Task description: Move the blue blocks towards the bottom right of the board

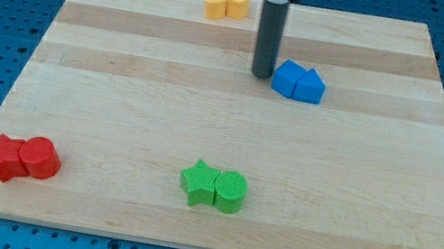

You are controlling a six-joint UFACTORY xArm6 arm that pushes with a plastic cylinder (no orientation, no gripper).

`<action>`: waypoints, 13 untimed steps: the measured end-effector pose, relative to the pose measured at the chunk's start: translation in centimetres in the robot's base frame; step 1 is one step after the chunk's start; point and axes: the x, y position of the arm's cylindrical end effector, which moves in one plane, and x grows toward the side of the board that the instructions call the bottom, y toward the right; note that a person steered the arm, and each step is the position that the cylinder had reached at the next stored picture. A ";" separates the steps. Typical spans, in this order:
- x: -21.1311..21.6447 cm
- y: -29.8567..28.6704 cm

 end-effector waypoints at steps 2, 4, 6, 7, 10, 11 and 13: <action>0.0 3.0; 1.4 8.2; 3.3 9.8; 3.4 10.3; 3.7 11.0; 3.8 11.7; 6.4 14.3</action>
